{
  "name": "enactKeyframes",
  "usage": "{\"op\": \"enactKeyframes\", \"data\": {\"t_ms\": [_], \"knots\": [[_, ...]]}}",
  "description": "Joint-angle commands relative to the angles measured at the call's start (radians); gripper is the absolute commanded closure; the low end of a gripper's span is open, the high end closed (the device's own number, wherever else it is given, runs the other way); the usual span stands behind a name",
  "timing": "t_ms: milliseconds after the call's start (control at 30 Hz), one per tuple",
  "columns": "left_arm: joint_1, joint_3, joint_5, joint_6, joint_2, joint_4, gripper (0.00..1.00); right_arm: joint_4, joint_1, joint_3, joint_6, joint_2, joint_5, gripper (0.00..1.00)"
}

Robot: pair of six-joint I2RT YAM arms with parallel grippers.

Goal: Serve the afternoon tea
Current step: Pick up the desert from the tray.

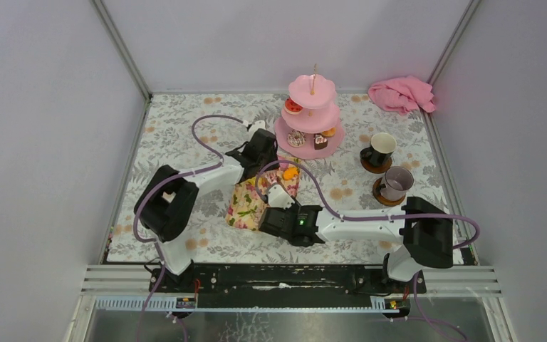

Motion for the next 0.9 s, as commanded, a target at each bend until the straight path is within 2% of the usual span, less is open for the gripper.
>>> {"op": "enactKeyframes", "data": {"t_ms": [0,867], "knots": [[-0.003,0.056,-0.052,-0.017,-0.058,-0.005,0.56,-0.022,-0.004,0.022,0.005,-0.072,0.0,1.0],[0.032,-0.009,-0.182,-0.029,-0.258,0.032,0.52,-0.118,0.008,0.107,0.025,-0.202,0.078,1.0]]}}
